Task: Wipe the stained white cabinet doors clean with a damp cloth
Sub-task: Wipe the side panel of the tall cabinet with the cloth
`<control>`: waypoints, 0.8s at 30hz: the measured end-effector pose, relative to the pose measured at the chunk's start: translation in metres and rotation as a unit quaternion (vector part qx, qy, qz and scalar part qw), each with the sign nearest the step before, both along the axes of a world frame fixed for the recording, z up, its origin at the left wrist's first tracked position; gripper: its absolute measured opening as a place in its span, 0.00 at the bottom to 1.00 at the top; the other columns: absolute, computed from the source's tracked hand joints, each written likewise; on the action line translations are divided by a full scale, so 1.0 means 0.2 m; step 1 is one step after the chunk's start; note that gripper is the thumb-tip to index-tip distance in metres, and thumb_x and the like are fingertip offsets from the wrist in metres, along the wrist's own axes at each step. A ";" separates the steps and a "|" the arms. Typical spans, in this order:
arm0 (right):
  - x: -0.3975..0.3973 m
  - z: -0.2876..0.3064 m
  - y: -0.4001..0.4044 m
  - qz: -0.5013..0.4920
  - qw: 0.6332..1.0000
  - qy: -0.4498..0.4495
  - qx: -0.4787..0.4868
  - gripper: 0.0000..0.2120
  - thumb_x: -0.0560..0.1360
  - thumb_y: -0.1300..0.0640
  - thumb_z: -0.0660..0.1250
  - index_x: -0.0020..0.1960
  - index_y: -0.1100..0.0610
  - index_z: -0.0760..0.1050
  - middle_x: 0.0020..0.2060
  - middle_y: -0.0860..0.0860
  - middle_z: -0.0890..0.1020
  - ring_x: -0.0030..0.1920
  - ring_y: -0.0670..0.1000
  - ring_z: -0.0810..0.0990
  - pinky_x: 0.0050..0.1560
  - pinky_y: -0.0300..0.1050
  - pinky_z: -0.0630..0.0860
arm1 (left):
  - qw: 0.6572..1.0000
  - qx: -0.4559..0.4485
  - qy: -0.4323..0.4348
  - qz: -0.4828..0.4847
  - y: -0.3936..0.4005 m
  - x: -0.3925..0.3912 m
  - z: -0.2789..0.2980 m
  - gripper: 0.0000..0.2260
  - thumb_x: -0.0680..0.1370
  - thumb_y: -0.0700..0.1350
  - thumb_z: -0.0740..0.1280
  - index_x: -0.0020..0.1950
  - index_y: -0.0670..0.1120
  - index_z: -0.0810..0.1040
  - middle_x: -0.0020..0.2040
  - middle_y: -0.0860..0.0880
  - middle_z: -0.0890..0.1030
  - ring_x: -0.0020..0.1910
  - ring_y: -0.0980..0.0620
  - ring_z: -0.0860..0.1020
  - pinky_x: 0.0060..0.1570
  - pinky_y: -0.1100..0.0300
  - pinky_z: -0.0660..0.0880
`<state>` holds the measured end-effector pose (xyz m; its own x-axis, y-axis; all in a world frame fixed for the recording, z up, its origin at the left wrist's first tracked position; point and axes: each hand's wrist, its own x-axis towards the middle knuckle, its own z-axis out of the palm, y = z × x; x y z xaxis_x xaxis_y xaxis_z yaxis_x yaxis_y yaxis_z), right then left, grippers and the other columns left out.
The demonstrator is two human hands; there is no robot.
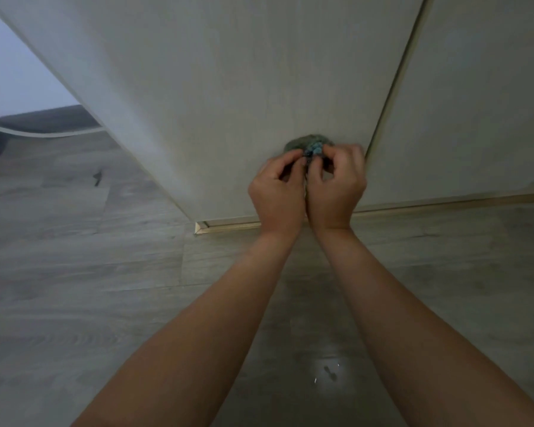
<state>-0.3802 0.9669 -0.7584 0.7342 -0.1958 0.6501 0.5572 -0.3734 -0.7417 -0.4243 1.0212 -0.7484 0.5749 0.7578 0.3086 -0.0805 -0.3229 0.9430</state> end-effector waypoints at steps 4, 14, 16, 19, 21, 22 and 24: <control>-0.05 -0.27 -0.04 0.001 0.990 0.132 -0.042 0.04 0.68 0.71 0.68 0.39 0.64 0.76 0.39 0.59 0.77 0.36 0.53 0.74 0.39 0.41 0.69 | 0.988 -0.020 0.147 -0.033 -0.02 -0.01 -0.23 0.06 0.74 0.37 0.73 0.50 0.43 0.86 0.45 0.47 0.86 0.44 0.53 0.84 0.52 0.56 0.80; 0.03 0.02 -0.16 -0.009 0.999 0.040 -0.006 0.01 0.72 0.66 0.69 0.44 0.63 0.78 0.42 0.58 0.79 0.41 0.50 0.75 0.41 0.39 0.69 | 0.993 0.086 0.037 -0.074 -0.10 0.01 0.05 0.08 0.77 0.39 0.71 0.55 0.43 0.85 0.48 0.48 0.86 0.46 0.54 0.83 0.51 0.57 0.80; 0.09 0.14 -0.17 -0.034 0.999 -0.015 0.012 0.01 0.72 0.66 0.69 0.44 0.64 0.77 0.42 0.59 0.78 0.41 0.49 0.75 0.41 0.37 0.69 | 0.991 0.113 -0.024 -0.060 -0.13 0.07 0.16 0.08 0.76 0.38 0.71 0.54 0.42 0.86 0.47 0.48 0.85 0.45 0.54 0.83 0.49 0.59 0.79; 0.11 0.04 -0.18 -0.037 0.999 -0.008 -0.011 0.00 0.71 0.67 0.68 0.42 0.65 0.77 0.40 0.59 0.78 0.40 0.51 0.74 0.40 0.39 0.69 | 0.992 0.112 -0.005 -0.066 -0.15 0.09 0.08 0.08 0.76 0.38 0.71 0.53 0.42 0.86 0.47 0.47 0.86 0.46 0.53 0.83 0.50 0.58 0.79; 0.08 -0.17 -0.21 -0.029 0.997 0.068 -0.031 0.02 0.71 0.68 0.68 0.41 0.64 0.76 0.40 0.60 0.77 0.40 0.53 0.74 0.40 0.44 0.69 | 0.980 0.143 0.085 -0.106 -0.14 0.07 -0.10 0.09 0.76 0.38 0.70 0.54 0.42 0.86 0.49 0.45 0.86 0.48 0.49 0.83 0.52 0.56 0.78; 0.07 -0.27 -0.23 -0.019 0.991 0.123 -0.051 0.02 0.71 0.68 0.67 0.41 0.64 0.76 0.41 0.60 0.77 0.41 0.55 0.75 0.41 0.46 0.68 | 0.967 0.152 0.150 -0.138 -0.13 0.05 -0.20 0.11 0.76 0.37 0.69 0.57 0.42 0.85 0.52 0.44 0.86 0.51 0.47 0.83 0.54 0.55 0.78; 0.04 -0.41 -0.25 0.012 0.968 0.228 -0.101 0.02 0.72 0.69 0.66 0.42 0.64 0.75 0.44 0.61 0.77 0.43 0.60 0.77 0.42 0.44 0.65 | 0.937 0.121 0.254 -0.206 -0.13 0.01 -0.36 0.15 0.78 0.36 0.66 0.64 0.42 0.81 0.58 0.42 0.84 0.57 0.45 0.82 0.58 0.57 0.76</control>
<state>-0.3718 0.9178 -0.8407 0.9565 -0.0779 0.2812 0.1999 -0.5270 -0.8260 -0.4230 0.9951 -0.8194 0.9225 0.3829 0.0495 0.1947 -0.5721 0.7968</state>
